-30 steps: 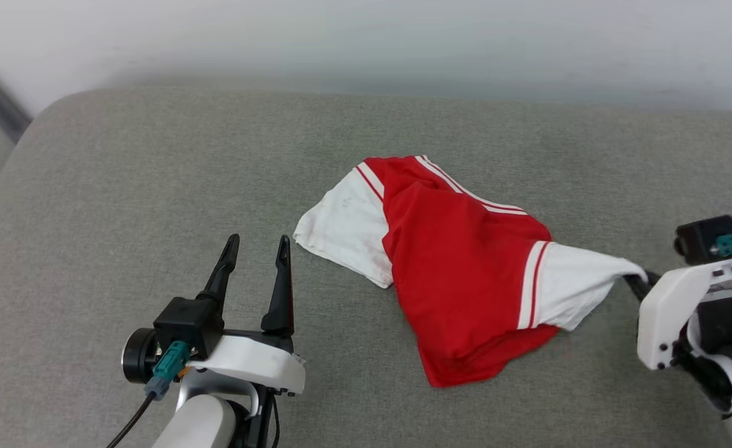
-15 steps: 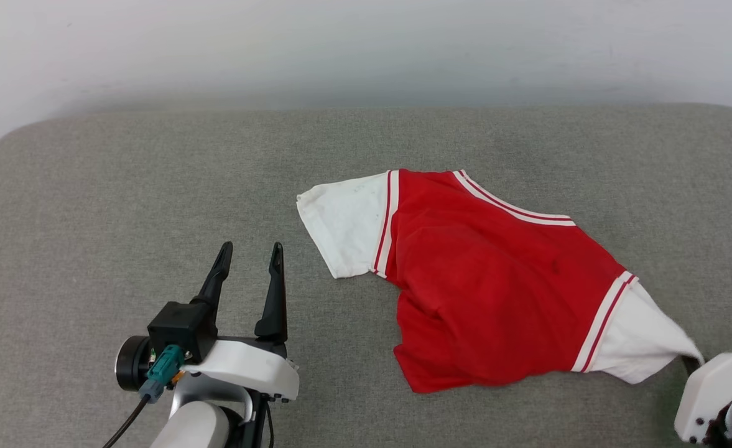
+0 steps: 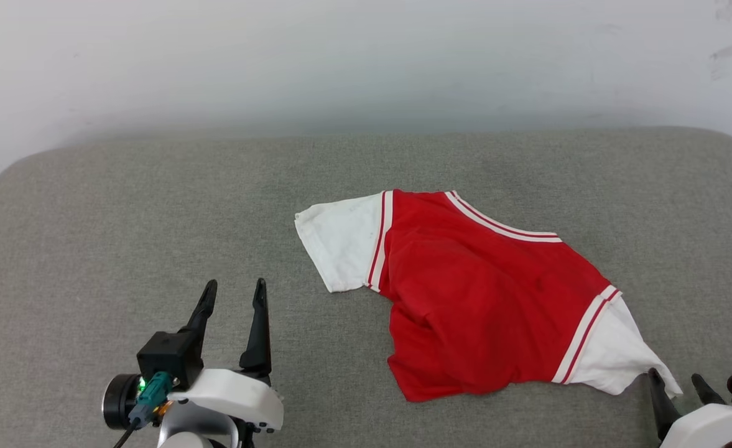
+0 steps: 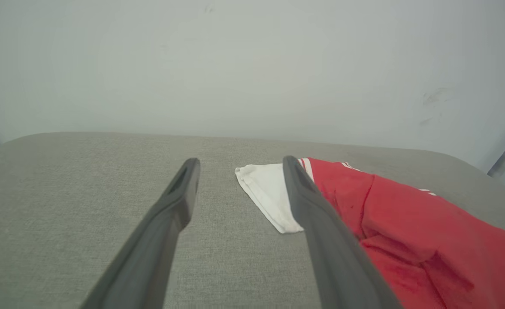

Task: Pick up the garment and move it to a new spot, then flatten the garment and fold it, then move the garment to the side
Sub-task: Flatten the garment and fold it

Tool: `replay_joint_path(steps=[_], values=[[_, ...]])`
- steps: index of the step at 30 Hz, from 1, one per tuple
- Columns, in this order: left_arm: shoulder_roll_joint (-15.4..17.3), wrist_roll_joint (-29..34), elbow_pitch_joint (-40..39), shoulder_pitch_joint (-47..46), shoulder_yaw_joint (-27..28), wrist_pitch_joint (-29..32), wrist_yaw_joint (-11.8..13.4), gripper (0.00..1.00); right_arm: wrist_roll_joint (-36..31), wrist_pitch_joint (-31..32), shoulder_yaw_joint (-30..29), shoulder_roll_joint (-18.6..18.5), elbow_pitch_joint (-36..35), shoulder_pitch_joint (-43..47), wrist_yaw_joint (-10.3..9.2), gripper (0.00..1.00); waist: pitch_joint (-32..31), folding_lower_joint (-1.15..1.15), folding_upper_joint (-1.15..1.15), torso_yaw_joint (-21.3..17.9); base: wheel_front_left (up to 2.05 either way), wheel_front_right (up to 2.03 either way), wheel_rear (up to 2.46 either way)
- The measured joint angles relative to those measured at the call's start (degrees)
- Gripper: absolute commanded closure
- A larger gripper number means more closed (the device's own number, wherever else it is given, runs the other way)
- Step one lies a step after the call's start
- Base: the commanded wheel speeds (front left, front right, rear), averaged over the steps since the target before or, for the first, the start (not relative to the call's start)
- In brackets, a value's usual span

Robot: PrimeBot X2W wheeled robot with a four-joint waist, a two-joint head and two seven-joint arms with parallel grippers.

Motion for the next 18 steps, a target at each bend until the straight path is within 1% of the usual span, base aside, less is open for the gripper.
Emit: replay_joint_path(steps=[4, 9, 14, 18], values=[[0.57, -0.37, -0.30, 1.45, 0.29, 0.43, 0.43, 0.00, 0.20, -3.05, 0.91, 1.30, -6.39, 3.29, 0.00, 0.00, -1.44, 0.00, 0.00, -0.64, 0.00, 0.00, 0.00], [1.20, -0.52, -0.92, 2.41, 0.58, 1.08, 1.25, 0.00, -0.02, -5.37, 1.92, 2.81, -15.75, 5.55, 0.00, 0.00, -2.93, 0.00, 0.00, -1.61, 0.00, 0.00, 0.00], [2.02, -0.91, -1.36, 2.68, 0.87, 2.00, 1.47, 0.00, -1.11, -5.31, 3.18, 4.75, -24.58, 6.03, 0.00, 0.00, -3.50, 0.00, 0.00, -2.18, 0.00, 0.00, 0.00], [2.71, -1.65, -0.73, 2.48, 1.15, 3.37, 1.13, 0.00, -1.55, -3.72, 4.15, 5.67, -30.34, 6.81, 0.00, 0.00, -3.33, 0.00, 0.00, -2.73, 0.00, 0.00, 0.00]])
